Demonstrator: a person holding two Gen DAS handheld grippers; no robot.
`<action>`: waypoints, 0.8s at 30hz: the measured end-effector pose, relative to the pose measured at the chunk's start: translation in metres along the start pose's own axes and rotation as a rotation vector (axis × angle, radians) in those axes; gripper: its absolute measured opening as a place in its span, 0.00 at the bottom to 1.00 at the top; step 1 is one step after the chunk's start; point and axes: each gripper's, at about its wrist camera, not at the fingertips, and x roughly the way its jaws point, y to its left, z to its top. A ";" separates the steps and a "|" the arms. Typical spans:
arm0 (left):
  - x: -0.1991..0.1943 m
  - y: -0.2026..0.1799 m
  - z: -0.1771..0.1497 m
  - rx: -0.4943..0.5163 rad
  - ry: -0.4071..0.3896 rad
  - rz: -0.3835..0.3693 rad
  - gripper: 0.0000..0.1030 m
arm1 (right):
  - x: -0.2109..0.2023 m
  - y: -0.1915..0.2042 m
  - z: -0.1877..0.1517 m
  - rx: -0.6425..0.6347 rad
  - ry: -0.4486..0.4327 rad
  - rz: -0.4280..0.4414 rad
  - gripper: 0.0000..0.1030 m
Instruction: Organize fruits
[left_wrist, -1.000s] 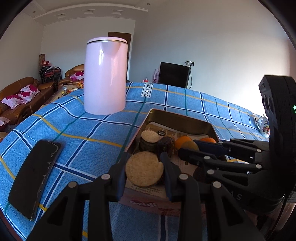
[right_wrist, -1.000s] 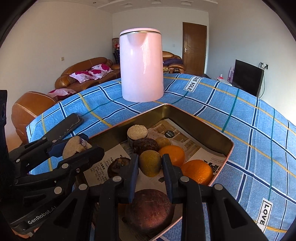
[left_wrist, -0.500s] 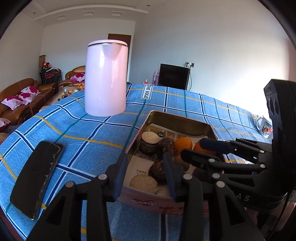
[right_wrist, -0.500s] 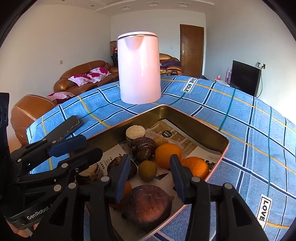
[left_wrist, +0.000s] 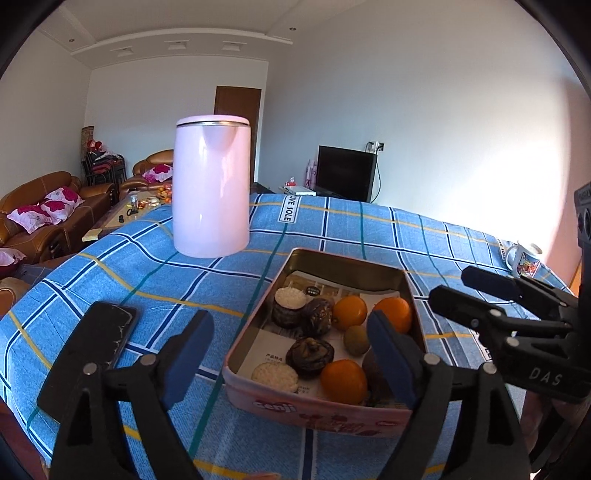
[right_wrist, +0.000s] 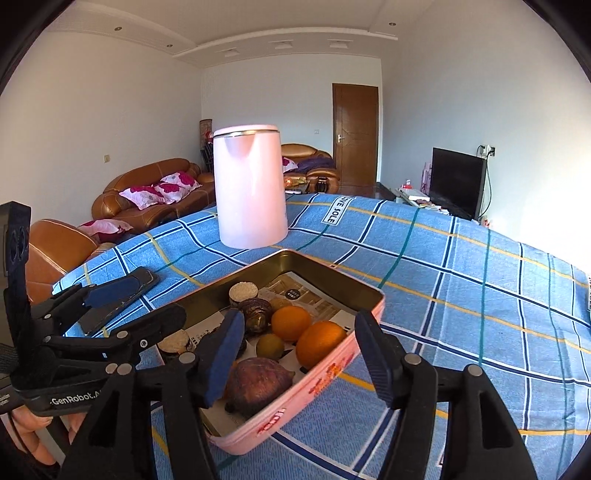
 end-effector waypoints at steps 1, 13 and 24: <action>-0.002 -0.002 0.001 0.003 -0.002 -0.006 0.85 | -0.007 -0.003 -0.001 0.004 -0.014 -0.009 0.65; -0.024 -0.038 0.008 0.082 -0.056 -0.026 0.98 | -0.068 -0.026 -0.017 0.041 -0.139 -0.115 0.71; -0.035 -0.060 0.008 0.124 -0.068 -0.056 1.00 | -0.096 -0.038 -0.025 0.080 -0.185 -0.133 0.72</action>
